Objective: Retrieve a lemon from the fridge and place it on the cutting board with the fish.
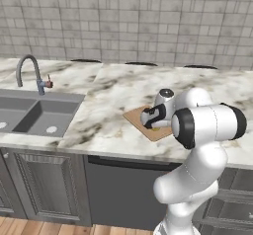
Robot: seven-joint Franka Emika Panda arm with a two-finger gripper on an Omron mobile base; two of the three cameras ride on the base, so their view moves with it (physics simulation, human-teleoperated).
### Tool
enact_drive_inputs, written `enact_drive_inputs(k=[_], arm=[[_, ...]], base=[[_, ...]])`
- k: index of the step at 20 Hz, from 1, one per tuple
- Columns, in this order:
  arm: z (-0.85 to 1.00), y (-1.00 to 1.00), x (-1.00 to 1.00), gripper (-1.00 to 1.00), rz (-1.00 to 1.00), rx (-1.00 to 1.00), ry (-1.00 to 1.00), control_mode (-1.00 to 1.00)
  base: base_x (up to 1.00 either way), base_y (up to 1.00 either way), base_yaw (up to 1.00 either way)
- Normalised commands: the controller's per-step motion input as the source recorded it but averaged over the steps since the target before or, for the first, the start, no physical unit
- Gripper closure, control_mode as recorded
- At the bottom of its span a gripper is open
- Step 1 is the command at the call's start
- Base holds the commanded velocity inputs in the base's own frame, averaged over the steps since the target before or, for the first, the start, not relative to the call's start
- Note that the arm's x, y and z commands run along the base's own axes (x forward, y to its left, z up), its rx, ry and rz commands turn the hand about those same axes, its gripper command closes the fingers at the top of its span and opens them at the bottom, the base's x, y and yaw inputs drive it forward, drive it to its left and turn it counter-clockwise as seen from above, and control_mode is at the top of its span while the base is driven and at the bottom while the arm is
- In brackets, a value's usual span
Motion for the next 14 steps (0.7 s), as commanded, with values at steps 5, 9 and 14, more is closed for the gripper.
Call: enact_drive_inputs(k=[5, 9, 14], arm=[[-0.05, 0.0, 0.01, -1.0, 0.0, 0.0, 0.03, -1.0], [0.0, 0.0, 0.0, -1.0, 0.0, 0.0, 0.0, -1.0], [0.0, 0.0, 0.0, -1.0, 0.0, 0.0, 0.0, -1.0]], base=[[0.0, 0.0, 0.0], [0.0, 0.0, 0.0], [0.0, 0.0, 0.0]])
